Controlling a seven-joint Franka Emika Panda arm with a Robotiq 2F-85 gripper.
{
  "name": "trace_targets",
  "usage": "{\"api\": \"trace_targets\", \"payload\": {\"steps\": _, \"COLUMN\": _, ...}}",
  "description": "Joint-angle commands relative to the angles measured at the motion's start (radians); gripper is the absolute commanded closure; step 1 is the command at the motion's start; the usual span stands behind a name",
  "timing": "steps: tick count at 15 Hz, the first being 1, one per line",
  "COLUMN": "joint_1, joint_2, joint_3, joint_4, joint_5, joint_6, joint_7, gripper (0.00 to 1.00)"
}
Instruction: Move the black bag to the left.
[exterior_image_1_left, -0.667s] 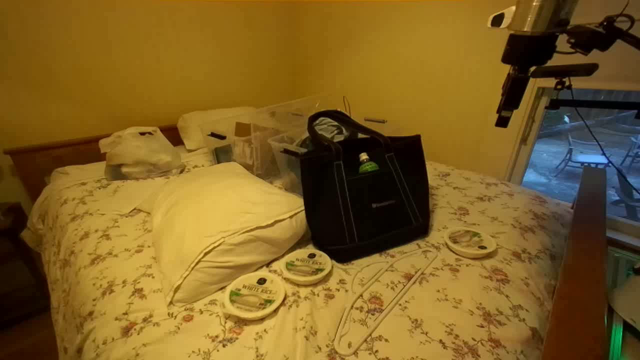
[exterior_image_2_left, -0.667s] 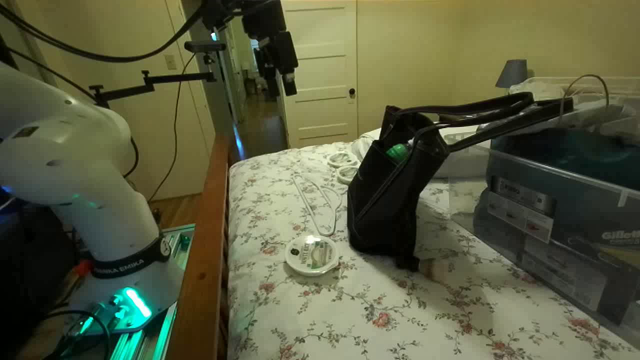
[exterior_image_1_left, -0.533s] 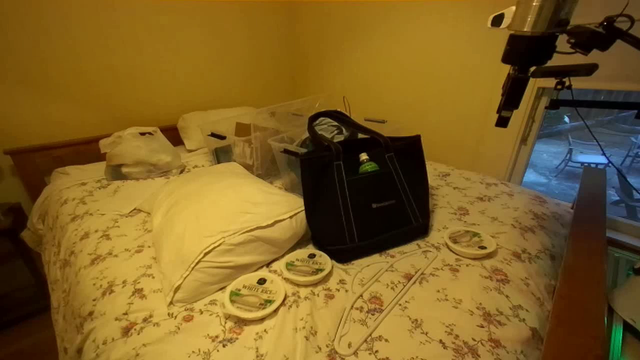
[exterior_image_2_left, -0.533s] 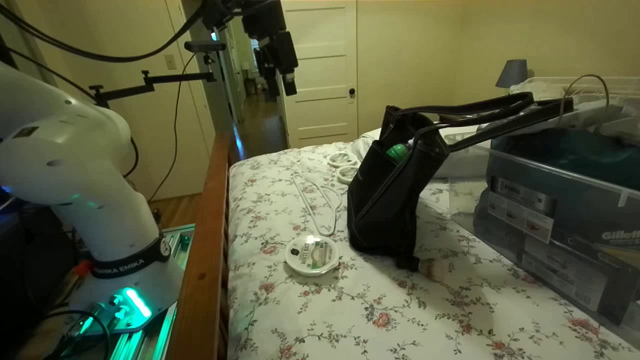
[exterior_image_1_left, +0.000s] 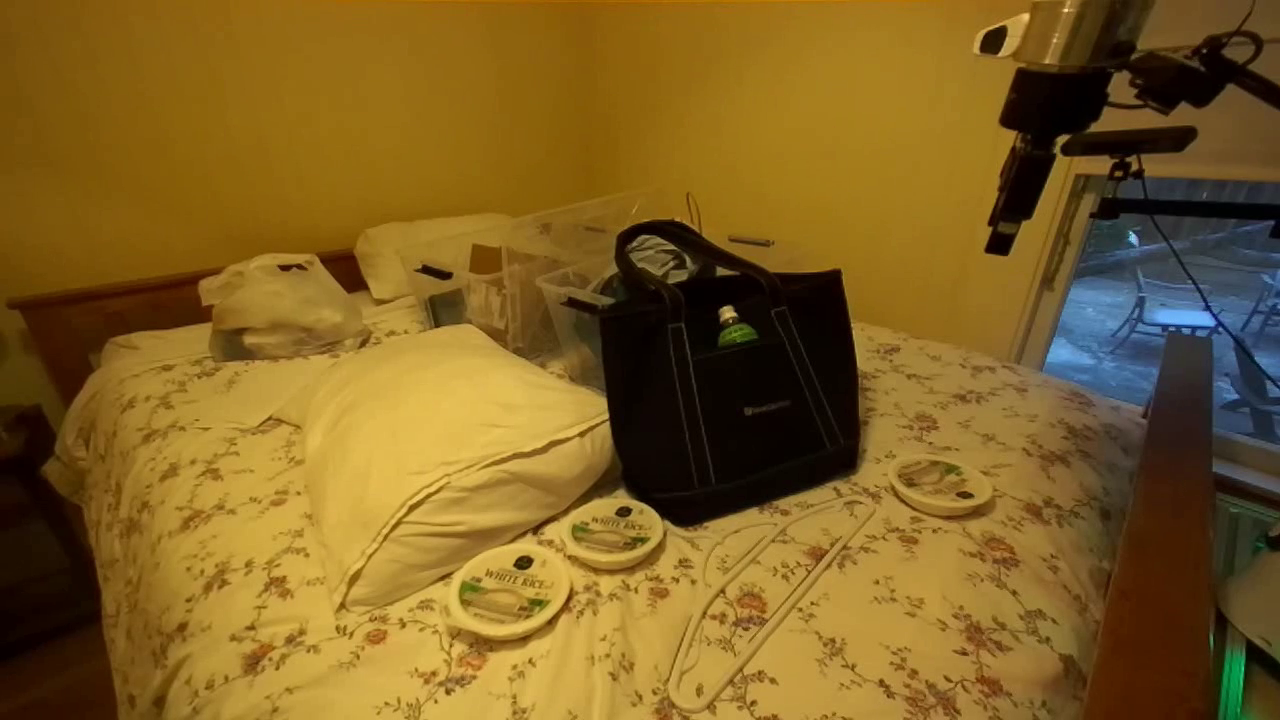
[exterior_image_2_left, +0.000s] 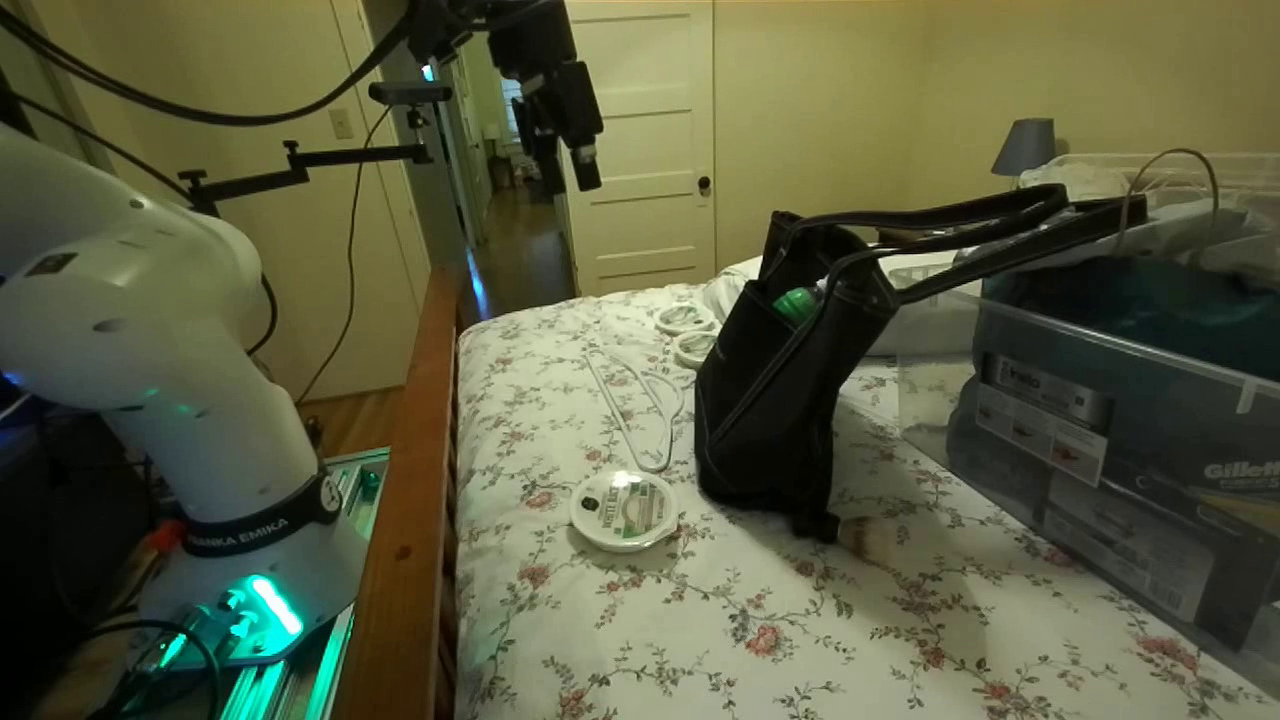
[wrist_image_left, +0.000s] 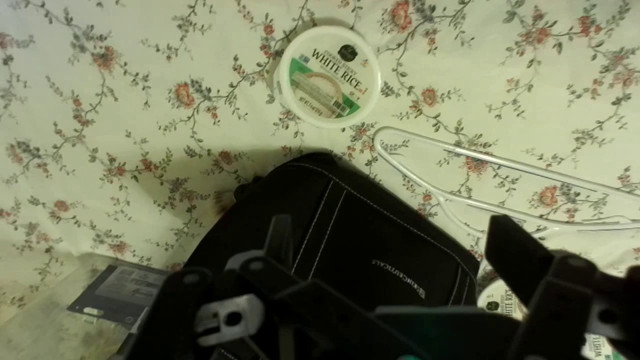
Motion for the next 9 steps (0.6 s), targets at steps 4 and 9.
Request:
{"api": "trace_targets", "payload": {"steps": 4, "joint_1": -0.019, "joint_2": 0.067, "joint_3": -0.170, "joint_4": -0.134, "joint_5": -0.220, "joint_6": 0.447, "joint_7": -0.296, "gripper": 0.00}}
{"api": "trace_targets", "payload": {"steps": 9, "joint_1": 0.030, "joint_2": 0.181, "joint_3": -0.421, "joint_4": -0.184, "joint_5": -0.175, "joint_6": 0.837, "joint_7": -0.663, "gripper": 0.00}}
